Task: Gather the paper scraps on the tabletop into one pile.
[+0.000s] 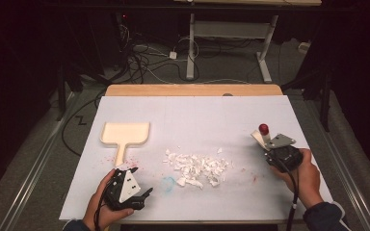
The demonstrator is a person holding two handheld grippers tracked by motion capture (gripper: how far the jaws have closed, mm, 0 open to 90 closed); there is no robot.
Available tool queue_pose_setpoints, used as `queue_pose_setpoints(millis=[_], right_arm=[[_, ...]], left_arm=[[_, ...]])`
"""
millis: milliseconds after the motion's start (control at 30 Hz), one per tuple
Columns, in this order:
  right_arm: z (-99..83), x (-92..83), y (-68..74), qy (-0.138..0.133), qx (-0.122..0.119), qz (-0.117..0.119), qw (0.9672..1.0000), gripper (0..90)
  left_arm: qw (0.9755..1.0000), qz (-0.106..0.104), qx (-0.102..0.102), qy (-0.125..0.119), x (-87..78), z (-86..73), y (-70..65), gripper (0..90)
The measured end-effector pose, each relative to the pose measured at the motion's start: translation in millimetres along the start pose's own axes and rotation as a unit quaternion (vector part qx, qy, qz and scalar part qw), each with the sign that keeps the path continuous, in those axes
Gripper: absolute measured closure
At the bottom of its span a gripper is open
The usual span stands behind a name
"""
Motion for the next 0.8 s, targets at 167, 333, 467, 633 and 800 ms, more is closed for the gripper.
queue_pose_setpoints(millis=[167,333,467,633,800], right_arm=[[35.8,0.6,28.4,-0.032,-0.008,0.028,0.9991,67.6],[74.0,0.9,67.1,-0.055,-0.052,0.046,0.996,67.5],[101.6,-6.7,91.1,-0.095,-0.064,0.08,0.9902,67.6],[123.6,-10.3,109.9,-0.127,-0.08,0.105,0.983,67.6],[118.7,-20.0,94.6,-0.154,-0.053,0.096,0.9819,67.6]], left_arm=[[1.0,0.0,0.002,0.001,1.0,0.4,-0.4,18.5],[1.0,0.0,0.003,0.002,0.2,-0.1,-0.8,18.6],[1.0,0.0,0.0,0.0,-0.2,-0.8,-0.3,18.6],[1.0,0.0,0.0,-0.001,-1.3,-1.8,0.0,18.6],[1.0,0.002,-0.003,-0.001,-3.0,-3.3,1.0,18.7]])
Point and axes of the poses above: each handheld gripper's, and its own axes: x roughly forward along the jaws, z roughly out of its top, y roughly to its left, the point moved 1 cm from there along x, roughly forward along the jaws, and after that the axes turned 14 degrees about -x, right-handed, at the moved point
